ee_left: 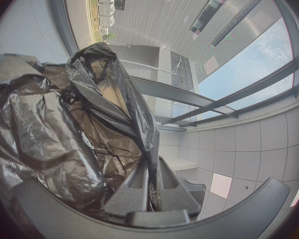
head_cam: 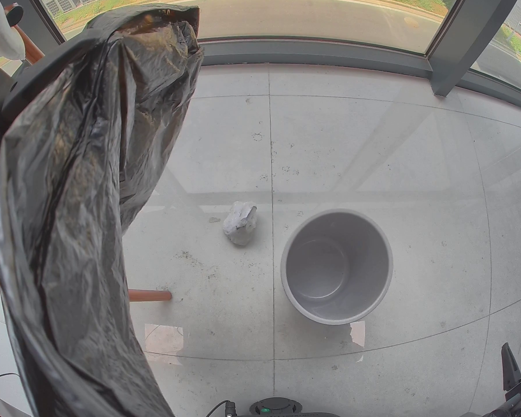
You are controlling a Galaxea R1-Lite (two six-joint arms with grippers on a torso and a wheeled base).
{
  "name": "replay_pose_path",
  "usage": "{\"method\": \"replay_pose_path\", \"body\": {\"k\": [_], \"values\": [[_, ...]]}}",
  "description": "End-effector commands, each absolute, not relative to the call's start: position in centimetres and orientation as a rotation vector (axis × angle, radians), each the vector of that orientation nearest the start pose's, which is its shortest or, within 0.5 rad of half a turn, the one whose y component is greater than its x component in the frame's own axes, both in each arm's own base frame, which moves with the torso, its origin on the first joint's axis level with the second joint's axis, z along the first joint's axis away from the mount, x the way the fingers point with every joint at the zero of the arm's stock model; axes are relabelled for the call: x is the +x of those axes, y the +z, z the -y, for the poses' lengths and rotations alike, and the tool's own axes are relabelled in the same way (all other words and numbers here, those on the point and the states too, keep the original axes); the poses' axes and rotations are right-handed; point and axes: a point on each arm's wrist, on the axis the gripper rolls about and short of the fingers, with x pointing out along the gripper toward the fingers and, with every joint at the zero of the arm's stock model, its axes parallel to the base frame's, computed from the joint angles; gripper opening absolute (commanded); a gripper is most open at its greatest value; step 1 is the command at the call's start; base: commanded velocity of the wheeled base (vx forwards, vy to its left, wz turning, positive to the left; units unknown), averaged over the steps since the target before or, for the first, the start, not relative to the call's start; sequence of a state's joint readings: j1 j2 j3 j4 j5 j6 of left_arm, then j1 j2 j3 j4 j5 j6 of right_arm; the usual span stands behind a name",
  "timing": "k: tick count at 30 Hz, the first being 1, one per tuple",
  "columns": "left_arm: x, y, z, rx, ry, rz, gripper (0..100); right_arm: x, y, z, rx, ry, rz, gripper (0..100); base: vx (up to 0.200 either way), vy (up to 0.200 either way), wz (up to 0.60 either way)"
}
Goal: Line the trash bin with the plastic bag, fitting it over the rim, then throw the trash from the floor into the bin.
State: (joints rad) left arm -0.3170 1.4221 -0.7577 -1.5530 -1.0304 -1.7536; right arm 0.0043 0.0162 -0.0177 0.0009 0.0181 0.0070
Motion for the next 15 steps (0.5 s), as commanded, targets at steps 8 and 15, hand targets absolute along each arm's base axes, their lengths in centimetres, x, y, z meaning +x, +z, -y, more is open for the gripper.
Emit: {"method": "replay_pose_path", "body": {"k": [8, 15], "values": [[18.47, 31.71, 8.16, -1.049, -1.578, -0.412, 0, -2.22, 7.55, -0.03, 0.008, 0.023, -0.009, 100, 0.0, -0.2, 0.0], [18.58, 31.91, 8.1, -1.043, -1.578, -0.4, 0, -2.22, 7.57, -0.03, 0.008, 0.023, -0.008, 100, 0.0, -0.114, 0.0]]}}
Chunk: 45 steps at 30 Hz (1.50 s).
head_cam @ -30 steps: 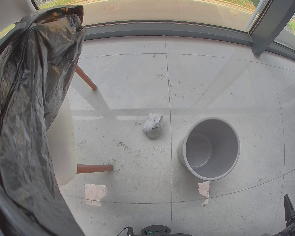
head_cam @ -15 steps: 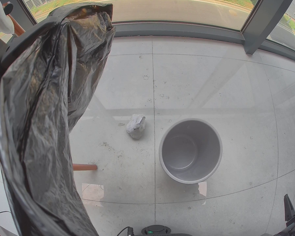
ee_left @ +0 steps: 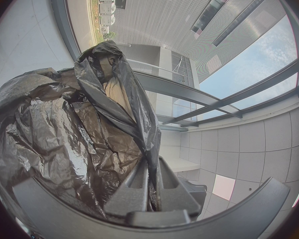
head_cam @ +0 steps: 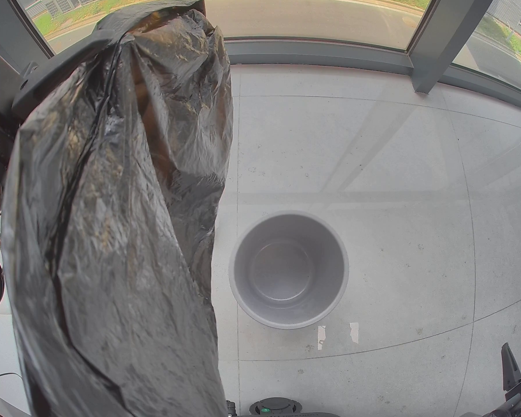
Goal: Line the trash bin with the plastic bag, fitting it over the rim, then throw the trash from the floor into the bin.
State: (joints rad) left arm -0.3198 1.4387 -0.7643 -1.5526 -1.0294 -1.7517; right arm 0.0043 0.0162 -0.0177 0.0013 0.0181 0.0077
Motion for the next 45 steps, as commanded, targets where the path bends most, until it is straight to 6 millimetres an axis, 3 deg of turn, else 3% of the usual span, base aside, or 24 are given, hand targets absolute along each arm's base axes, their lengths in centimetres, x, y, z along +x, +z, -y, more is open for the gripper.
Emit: {"method": "replay_pose_path", "body": {"k": [1, 11, 24, 45], "values": [[18.6, 31.9, 8.1, -1.04, -1.578, -0.398, 0, -2.2, 7.6, 0.0, 0.008, 0.023, -0.008, 100, 0.0, 0.0, 0.0], [19.8, 29.0, 8.5, -1.014, -1.518, -0.42, 0, -2.2, 7.5, 0.0, 0.008, 0.023, -0.009, 100, 0.0, 0.0, 0.0], [22.9, 25.2, 9.7, -1.076, -1.44, -0.554, 0, -2.2, 7.6, 0.0, 0.008, 0.023, -0.008, 100, 0.0, 0.0, 0.0], [28.2, 23.1, 11.5, -1.101, -1.408, -0.602, 0, -2.2, 7.6, 0.0, 0.008, 0.023, -0.008, 100, 0.0, 0.0, 0.0]]}}
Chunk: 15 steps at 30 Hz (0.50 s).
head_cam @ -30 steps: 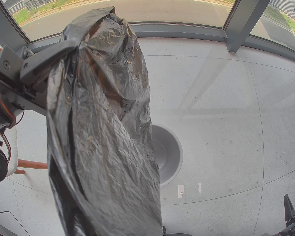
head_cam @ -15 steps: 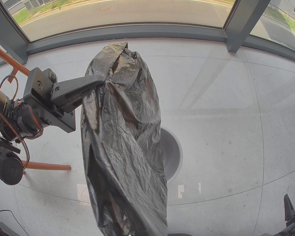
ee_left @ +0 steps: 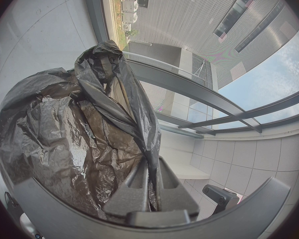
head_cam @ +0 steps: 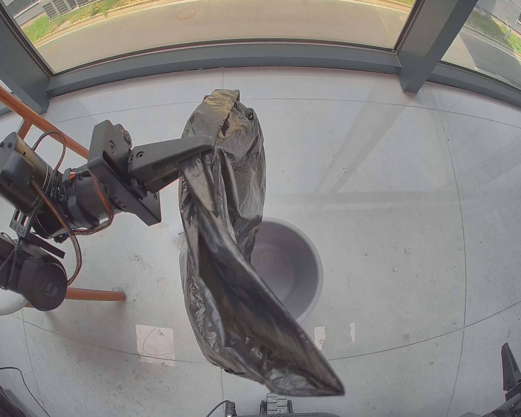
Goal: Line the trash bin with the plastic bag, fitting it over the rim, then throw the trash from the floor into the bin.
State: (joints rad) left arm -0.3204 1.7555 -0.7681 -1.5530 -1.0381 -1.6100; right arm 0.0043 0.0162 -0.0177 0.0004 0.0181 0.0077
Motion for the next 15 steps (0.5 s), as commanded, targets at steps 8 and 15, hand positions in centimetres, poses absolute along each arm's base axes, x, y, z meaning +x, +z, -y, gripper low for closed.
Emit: {"method": "replay_pose_path", "body": {"k": [8, 15], "values": [[29.3, 22.8, 12.7, -1.097, -1.431, -0.616, 0, -2.2, 7.5, 0.0, 0.008, 0.023, -0.008, 100, 0.0, 0.0, 0.0], [30.6, 23.1, 13.7, -1.08, -1.463, -0.597, 0, -2.2, 7.5, 0.0, 0.009, 0.023, -0.009, 100, 0.0, 0.0, 0.0]]}}
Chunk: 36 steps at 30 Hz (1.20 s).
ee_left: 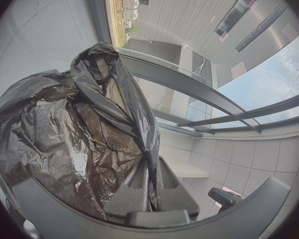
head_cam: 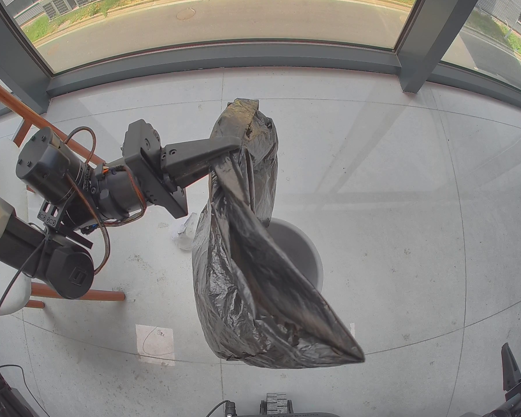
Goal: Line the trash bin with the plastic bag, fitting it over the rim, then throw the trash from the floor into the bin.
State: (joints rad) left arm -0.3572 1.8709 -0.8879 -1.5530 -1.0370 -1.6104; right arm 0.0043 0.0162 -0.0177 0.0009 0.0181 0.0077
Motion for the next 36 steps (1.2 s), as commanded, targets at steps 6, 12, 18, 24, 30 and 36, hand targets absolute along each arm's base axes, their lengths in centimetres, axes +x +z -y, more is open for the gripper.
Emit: {"method": "replay_pose_path", "body": {"k": [6, 12, 18, 24, 30, 36], "values": [[31.3, 22.9, 14.1, -1.079, -1.468, -0.596, 0, -2.2, 7.6, 0.0, 0.009, 0.023, -0.008, 100, 0.0, 0.0, 0.0], [31.7, 23.2, 14.9, -1.069, -1.494, -0.587, 0, -2.2, 7.6, 0.0, 0.008, 0.023, -0.008, 100, 0.0, 0.0, 0.0], [31.9, 23.5, 16.6, -1.053, -1.543, -0.581, 0, -2.2, 7.5, 0.0, 0.009, 0.023, -0.009, 100, 0.0, 0.0, 0.0], [32.0, 23.0, 17.0, -1.06, -1.541, -0.597, 0, -2.2, 7.6, 0.0, 0.009, 0.023, -0.008, 100, 0.0, 0.0, 0.0], [32.2, 22.8, 16.7, -1.044, -1.532, -0.58, 0, -2.2, 7.6, 0.0, 0.009, 0.023, -0.008, 100, 0.0, 0.0, 0.0], [31.5, 20.2, 16.1, -0.912, -1.5, -0.501, 0, -2.2, 7.6, 0.0, 0.011, 0.023, -0.006, 100, 0.0, 0.0, 0.0]]}}
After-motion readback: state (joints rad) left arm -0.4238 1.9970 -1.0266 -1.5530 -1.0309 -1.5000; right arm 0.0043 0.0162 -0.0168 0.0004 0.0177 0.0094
